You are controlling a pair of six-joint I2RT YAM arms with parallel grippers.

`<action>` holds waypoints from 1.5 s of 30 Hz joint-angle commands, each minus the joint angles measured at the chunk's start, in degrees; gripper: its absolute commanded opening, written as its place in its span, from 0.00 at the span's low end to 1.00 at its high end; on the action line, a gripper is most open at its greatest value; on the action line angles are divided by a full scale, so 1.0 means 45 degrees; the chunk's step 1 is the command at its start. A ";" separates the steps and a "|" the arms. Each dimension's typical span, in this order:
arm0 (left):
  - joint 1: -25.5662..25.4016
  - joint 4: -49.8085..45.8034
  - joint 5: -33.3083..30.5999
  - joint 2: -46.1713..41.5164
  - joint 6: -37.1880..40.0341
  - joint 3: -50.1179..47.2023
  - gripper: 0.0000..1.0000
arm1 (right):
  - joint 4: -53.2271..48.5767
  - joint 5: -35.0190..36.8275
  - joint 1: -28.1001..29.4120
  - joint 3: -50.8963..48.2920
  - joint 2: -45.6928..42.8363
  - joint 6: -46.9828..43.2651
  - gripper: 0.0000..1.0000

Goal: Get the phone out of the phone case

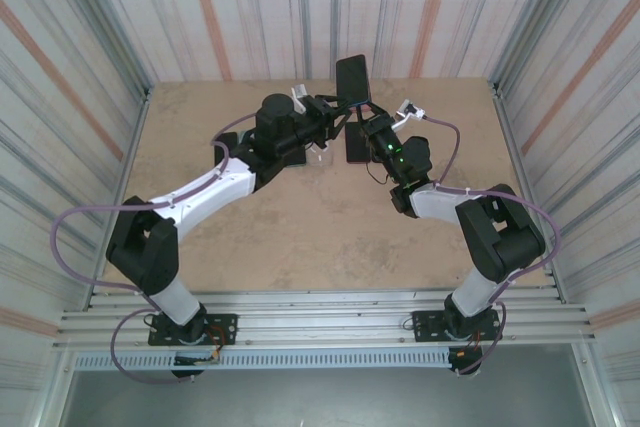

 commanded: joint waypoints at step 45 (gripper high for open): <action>-0.0017 0.0516 -0.1078 0.0358 0.0444 0.1959 0.00 | -0.1025 0.1680 0.1296 0.0742 0.0813 -0.0520 0.00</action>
